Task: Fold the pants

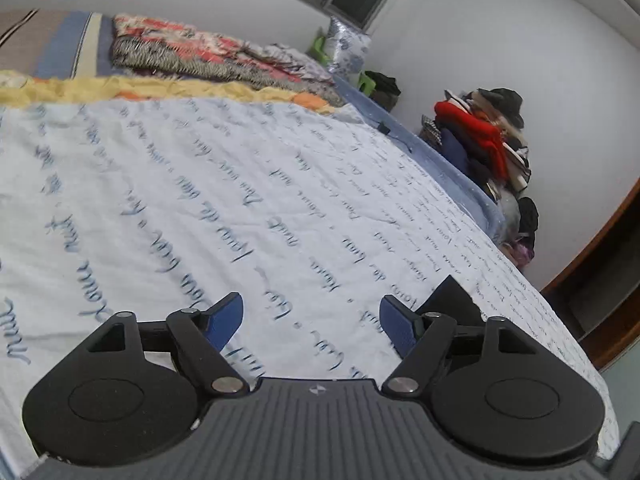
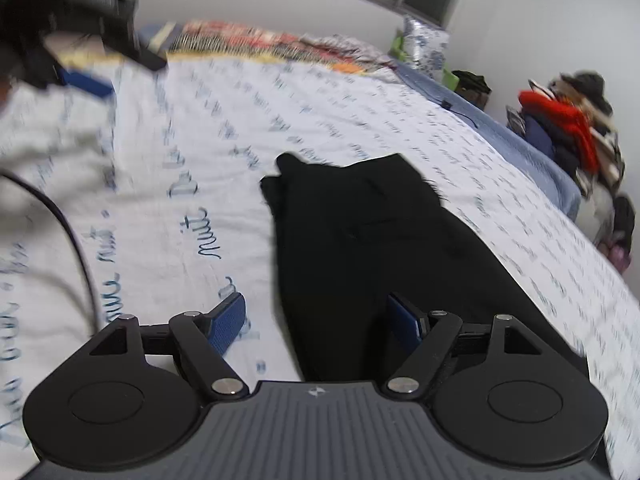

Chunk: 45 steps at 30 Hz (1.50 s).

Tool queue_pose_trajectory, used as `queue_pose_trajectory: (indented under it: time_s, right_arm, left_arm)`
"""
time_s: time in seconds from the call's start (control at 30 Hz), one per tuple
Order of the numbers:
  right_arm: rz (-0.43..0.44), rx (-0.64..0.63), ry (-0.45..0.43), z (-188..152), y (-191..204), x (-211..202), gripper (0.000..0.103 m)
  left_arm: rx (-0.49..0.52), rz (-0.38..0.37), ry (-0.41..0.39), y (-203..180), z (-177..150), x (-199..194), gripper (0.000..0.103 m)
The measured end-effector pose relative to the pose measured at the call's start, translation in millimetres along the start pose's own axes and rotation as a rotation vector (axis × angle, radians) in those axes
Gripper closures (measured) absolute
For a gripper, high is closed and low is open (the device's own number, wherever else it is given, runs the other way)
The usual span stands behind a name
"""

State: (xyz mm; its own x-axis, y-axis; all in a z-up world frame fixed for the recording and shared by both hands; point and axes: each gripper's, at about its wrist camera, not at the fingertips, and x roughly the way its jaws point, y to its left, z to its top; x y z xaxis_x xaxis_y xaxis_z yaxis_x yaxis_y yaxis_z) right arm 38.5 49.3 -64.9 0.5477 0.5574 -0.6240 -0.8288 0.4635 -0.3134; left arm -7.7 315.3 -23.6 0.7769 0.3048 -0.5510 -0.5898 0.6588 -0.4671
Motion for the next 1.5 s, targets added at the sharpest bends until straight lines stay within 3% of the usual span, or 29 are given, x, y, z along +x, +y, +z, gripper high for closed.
queue_pose_trajectory:
  time_s: [0.2, 0.37, 0.4, 0.43, 0.47, 0.5, 0.6, 0.73, 0.87, 1.0, 1.07, 1.13, 1.2, 1.23, 1.27, 1.3, 1.33, 1.37, 1.5]
  right_arm:
    - [-0.216, -0.198, -0.033, 16, 13, 26, 0.026]
    - [-0.247, -0.251, -0.045, 26, 22, 44, 0.029]
    - [-0.244, -0.254, -0.056, 27, 23, 45, 0.036]
    - [-0.208, -0.246, -0.045, 27, 21, 49, 0.074]
    - [-0.181, -0.229, -0.025, 25, 23, 54, 0.082]
    - [-0.185, -0.224, -0.036, 23, 24, 56, 0.083]
    - [-0.185, -0.14, -0.075, 21, 19, 47, 0.087]
    - [-0.156, 0.04, -0.189, 19, -1, 22, 0.091]
    - [-0.11, 0.253, -0.269, 13, -26, 2, 0.091]
    - [-0.07, 0.333, -0.284, 7, -39, -7, 0.091]
    - [-0.053, 0.33, -0.275, 7, -39, -7, 0.091]
    - [0.011, 0.361, -0.234, 8, -42, -1, 0.091]
    - [0.114, 0.477, -0.166, 6, -56, 6, 0.088]
    - [0.181, 0.577, -0.144, 1, -70, 6, 0.079]
    - [0.25, 0.688, -0.128, -7, -87, 4, 0.058]
    - [0.314, 0.806, -0.126, -18, -104, 0, 0.045]
    - [0.363, 0.924, -0.145, -31, -122, -5, 0.022]
    - [0.397, 1.042, -0.177, -46, -139, -13, 0.012]
    - [0.568, 1.455, -0.272, -105, -200, -23, 0.011]
  left_arm:
    - [-0.037, 0.017, 0.073, 18, -12, 17, 0.025]
    - [-0.009, -0.003, 0.098, 14, -17, 22, 0.024]
    - [-0.001, -0.01, 0.103, 11, -17, 21, 0.023]
    - [0.005, -0.018, 0.108, 9, -16, 21, 0.023]
    - [0.007, -0.028, 0.113, 7, -15, 21, 0.023]
    - [0.003, -0.044, 0.116, 6, -15, 21, 0.023]
    - [-0.06, -0.163, 0.146, 4, -11, 20, 0.018]
    - [-0.287, -0.424, 0.303, 1, -1, 47, 0.017]
    - [-0.353, -0.546, 0.387, -33, -3, 83, 0.015]
    - [-0.404, -0.484, 0.456, -65, -12, 129, 0.015]
    - [-0.377, -0.441, 0.475, -82, -12, 151, 0.017]
    - [-0.301, -0.285, 0.5, -95, -15, 171, 0.039]
    - [-0.207, -0.224, 0.51, -103, -18, 184, 0.077]
    - [-0.152, -0.216, 0.502, -109, -19, 185, 0.077]
    - [-0.103, -0.211, 0.494, -114, -18, 183, 0.078]
    - [-0.047, -0.206, 0.478, -121, -17, 180, 0.08]
    - [0.023, -0.2, 0.453, -131, -16, 175, 0.081]
    - [0.094, -0.191, 0.422, -141, -16, 169, 0.082]
    - [0.502, -0.175, 0.215, -205, -40, 121, 0.084]
